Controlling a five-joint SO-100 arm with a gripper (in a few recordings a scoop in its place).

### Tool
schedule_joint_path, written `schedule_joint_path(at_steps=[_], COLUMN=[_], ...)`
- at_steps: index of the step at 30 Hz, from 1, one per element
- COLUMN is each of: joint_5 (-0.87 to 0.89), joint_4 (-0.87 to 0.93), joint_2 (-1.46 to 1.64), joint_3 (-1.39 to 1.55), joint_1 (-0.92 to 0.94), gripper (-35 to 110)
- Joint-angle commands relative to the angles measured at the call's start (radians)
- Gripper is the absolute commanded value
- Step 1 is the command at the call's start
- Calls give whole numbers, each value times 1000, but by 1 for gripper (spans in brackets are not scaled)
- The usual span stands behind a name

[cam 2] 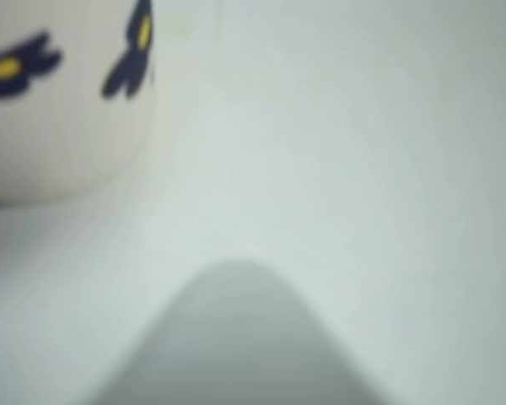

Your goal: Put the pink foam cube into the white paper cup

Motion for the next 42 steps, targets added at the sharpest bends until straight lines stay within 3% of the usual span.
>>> schedule_joint_path(at_steps=[1,10,22,42], joint_5=[158,137,-256,-256], joint_4=[167,227,305,307], joint_2=[17,17,17,17], joint_3=[-20,-20,-20,-20], joint_1=[-21,-74,-109,-135], gripper=[0,0,0,0])
